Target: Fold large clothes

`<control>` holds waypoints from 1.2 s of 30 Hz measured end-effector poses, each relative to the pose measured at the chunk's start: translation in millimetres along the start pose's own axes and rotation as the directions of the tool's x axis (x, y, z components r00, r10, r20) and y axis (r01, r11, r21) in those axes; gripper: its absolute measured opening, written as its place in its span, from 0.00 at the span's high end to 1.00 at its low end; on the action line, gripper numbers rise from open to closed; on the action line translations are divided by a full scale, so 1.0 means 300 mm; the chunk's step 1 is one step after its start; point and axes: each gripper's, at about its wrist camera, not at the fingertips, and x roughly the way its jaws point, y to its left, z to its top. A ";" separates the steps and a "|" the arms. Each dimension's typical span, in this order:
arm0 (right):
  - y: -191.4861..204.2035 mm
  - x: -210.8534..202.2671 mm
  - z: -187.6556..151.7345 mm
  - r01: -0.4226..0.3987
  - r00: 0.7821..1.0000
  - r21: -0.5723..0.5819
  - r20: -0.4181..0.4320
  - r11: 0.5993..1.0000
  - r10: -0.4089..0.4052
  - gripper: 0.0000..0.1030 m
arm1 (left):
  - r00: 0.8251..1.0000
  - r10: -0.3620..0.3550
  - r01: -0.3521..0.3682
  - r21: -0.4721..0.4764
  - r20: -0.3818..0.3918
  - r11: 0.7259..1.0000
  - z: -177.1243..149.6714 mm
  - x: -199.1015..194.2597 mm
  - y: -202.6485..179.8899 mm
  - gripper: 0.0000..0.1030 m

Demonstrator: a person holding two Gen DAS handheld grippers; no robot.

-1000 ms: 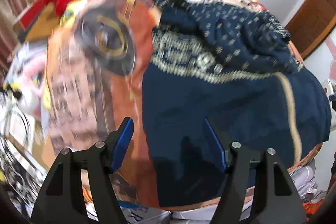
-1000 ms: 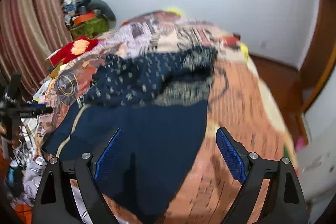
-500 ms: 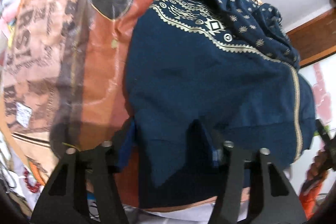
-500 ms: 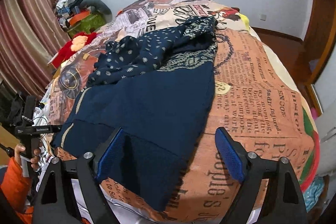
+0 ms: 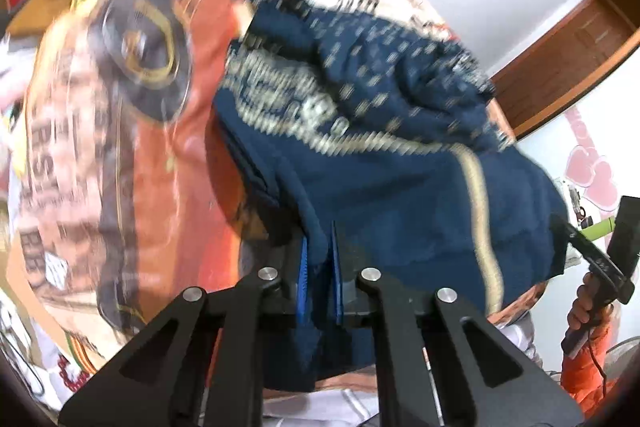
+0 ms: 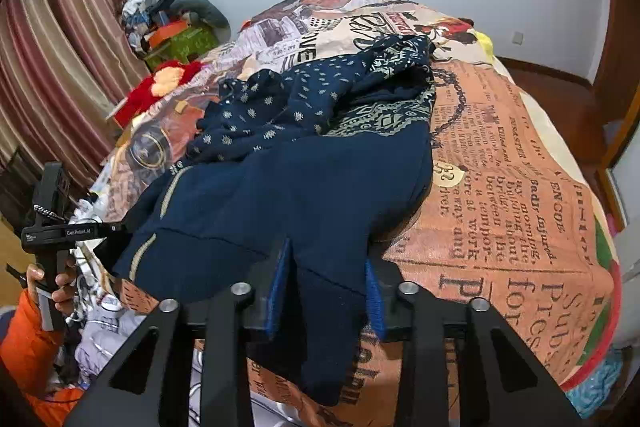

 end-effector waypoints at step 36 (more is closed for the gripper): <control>-0.267 0.611 0.803 0.013 1.000 -0.006 0.001 1.000 -0.013 0.93 | 0.967 0.218 -0.213 -0.051 0.130 0.976 0.860 0.414 0.138 0.93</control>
